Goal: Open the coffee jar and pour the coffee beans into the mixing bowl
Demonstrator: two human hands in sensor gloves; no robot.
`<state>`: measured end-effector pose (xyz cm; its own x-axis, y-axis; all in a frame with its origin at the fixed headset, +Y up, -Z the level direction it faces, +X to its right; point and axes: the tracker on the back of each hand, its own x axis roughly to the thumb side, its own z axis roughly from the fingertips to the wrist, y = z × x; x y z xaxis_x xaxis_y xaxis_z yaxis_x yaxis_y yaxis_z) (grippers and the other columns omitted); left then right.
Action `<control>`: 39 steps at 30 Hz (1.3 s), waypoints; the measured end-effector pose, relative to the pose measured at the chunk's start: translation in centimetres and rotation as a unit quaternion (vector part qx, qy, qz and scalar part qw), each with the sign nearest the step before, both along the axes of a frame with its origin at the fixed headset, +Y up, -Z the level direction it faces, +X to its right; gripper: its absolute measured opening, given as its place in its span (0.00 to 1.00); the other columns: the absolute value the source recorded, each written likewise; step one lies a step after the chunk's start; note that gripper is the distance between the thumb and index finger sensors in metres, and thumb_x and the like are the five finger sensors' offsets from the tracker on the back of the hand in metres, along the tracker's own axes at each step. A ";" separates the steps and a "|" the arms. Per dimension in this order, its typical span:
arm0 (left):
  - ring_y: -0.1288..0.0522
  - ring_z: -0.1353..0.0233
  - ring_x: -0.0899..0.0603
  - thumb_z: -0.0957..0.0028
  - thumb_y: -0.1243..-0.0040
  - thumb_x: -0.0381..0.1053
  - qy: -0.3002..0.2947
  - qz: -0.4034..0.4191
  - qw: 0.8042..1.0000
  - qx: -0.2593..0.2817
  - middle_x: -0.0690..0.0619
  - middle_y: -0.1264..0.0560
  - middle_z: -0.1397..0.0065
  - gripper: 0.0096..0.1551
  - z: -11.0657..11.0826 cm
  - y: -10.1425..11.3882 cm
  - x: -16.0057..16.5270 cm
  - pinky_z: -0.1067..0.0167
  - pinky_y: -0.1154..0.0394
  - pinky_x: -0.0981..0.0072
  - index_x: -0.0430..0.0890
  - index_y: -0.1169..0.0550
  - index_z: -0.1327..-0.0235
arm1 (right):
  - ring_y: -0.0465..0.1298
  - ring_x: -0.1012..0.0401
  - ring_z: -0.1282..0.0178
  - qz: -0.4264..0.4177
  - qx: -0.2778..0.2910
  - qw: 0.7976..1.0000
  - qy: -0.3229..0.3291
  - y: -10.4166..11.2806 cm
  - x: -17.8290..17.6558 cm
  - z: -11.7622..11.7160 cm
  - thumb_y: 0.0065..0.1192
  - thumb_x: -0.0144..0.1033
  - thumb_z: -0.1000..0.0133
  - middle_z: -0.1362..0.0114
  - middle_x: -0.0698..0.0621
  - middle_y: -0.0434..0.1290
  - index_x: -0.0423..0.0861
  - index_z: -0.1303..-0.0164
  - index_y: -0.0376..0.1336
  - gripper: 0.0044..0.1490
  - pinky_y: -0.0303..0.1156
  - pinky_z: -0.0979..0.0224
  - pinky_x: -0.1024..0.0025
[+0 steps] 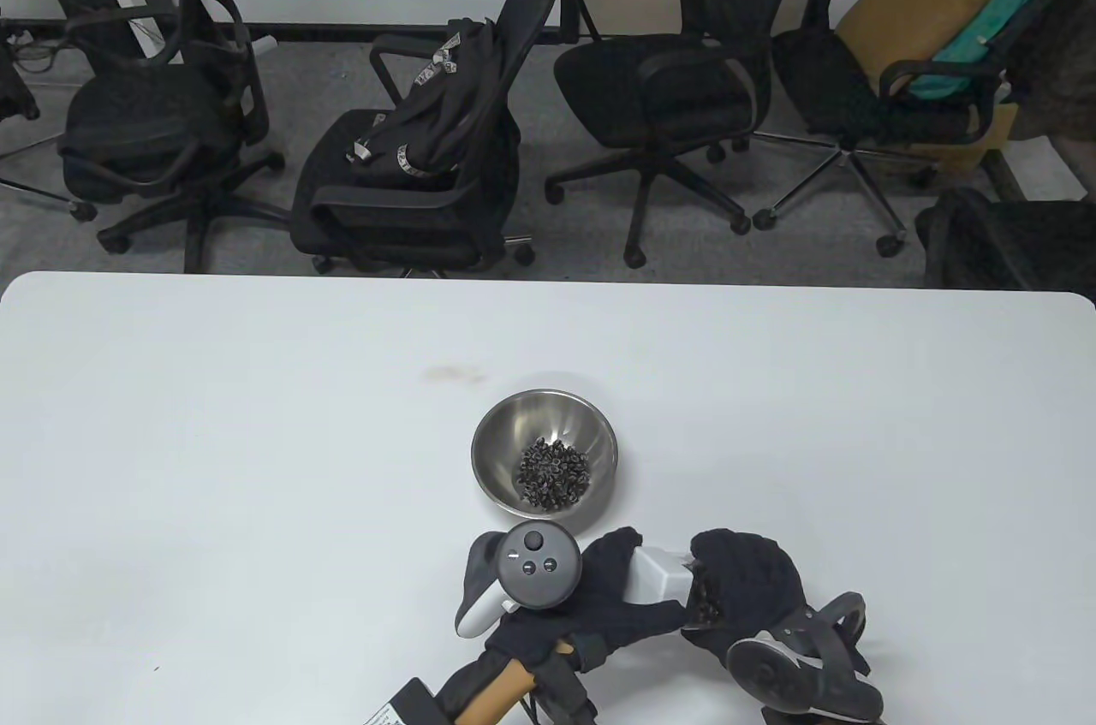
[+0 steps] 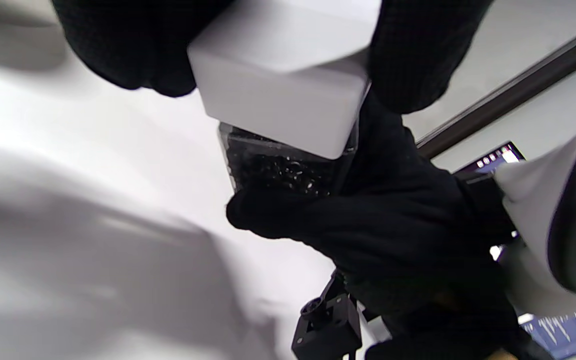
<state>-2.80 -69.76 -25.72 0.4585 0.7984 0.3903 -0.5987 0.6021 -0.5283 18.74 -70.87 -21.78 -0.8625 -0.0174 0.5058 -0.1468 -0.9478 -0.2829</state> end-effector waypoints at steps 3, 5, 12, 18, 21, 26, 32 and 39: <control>0.25 0.32 0.26 0.40 0.30 0.64 -0.006 -0.016 0.999 0.032 0.24 0.34 0.24 0.63 0.2 0.3 0.0 0.35 0.23 0.41 0.20 0.42 0.18 | 0.65 0.40 0.28 0.000 -0.002 1.000 0.002 0.0 0.0 0.0 0.79 0.51 0.51 0.23 0.32 0.59 0.36 0.20 0.47 0.62 0.64 0.24 0.35; 0.26 0.31 0.26 0.41 0.29 0.63 -0.014 -0.023 0.998 0.053 0.24 0.35 0.24 0.62 0.4 0.5 0.1 0.34 0.24 0.40 0.21 0.42 0.17 | 0.65 0.40 0.28 -0.001 -0.003 1.000 0.005 0.0 0.0 0.0 0.79 0.51 0.51 0.23 0.32 0.59 0.36 0.20 0.47 0.62 0.64 0.24 0.35; 0.28 0.27 0.26 0.44 0.25 0.59 -0.050 -0.080 0.982 0.164 0.27 0.36 0.21 0.61 1.1 1.3 0.5 0.31 0.25 0.38 0.25 0.42 0.15 | 0.65 0.40 0.28 -0.005 -0.011 1.000 0.013 0.0 0.0 0.0 0.79 0.51 0.51 0.23 0.33 0.59 0.36 0.20 0.47 0.62 0.64 0.24 0.36; 0.28 0.25 0.27 0.46 0.24 0.58 -0.074 -0.117 0.956 0.259 0.29 0.36 0.20 0.61 2.0 1.8 0.8 0.29 0.26 0.38 0.27 0.42 0.15 | 0.65 0.41 0.28 -0.009 -0.015 1.000 0.018 0.0 0.0 0.0 0.79 0.51 0.52 0.23 0.33 0.60 0.37 0.20 0.48 0.61 0.64 0.24 0.36; 0.29 0.25 0.27 0.47 0.23 0.56 -0.088 -0.125 0.944 0.292 0.29 0.36 0.19 0.60 2.3 1.9 1.0 0.29 0.26 0.38 0.27 0.41 0.15 | 0.66 0.42 0.28 -0.008 -0.016 1.000 0.022 0.1 0.1 0.0 0.79 0.52 0.52 0.23 0.34 0.60 0.37 0.20 0.48 0.61 0.65 0.24 0.37; 0.29 0.24 0.27 0.48 0.23 0.56 -0.108 -0.155 0.911 0.367 0.29 0.36 0.20 0.60 3.3 2.4 1.3 0.27 0.27 0.38 0.27 0.41 0.16 | 0.68 0.43 0.29 -0.018 -0.023 0.999 0.030 0.2 0.2 -0.1 0.80 0.53 0.53 0.24 0.35 0.63 0.38 0.21 0.50 0.61 0.66 0.24 0.40; 0.27 0.25 0.28 0.49 0.24 0.57 -0.120 -0.194 0.873 0.430 0.28 0.34 0.21 0.60 4.4 2.8 2.0 0.28 0.25 0.40 0.26 0.40 0.16 | 0.70 0.45 0.29 -0.026 -0.025 0.998 0.043 0.3 0.4 -0.3 0.80 0.54 0.55 0.25 0.37 0.65 0.38 0.23 0.52 0.60 0.68 0.24 0.43; 0.27 0.23 0.30 0.48 0.25 0.58 -0.091 -0.180 0.899 0.389 0.31 0.35 0.19 0.60 3.7 2.4 1.7 0.27 0.26 0.42 0.29 0.41 0.15 | 0.69 0.44 0.27 -0.044 -0.059 0.996 0.041 -0.6 0.7 -1.0 0.79 0.53 0.53 0.23 0.36 0.63 0.38 0.22 0.50 0.60 0.67 0.23 0.42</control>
<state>-1.12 -67.37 -22.05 0.5039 0.0637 0.8614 -0.2382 0.9689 0.0676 19.46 -71.49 -22.74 -0.8136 0.1208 0.5688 -0.2497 -0.9560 -0.1541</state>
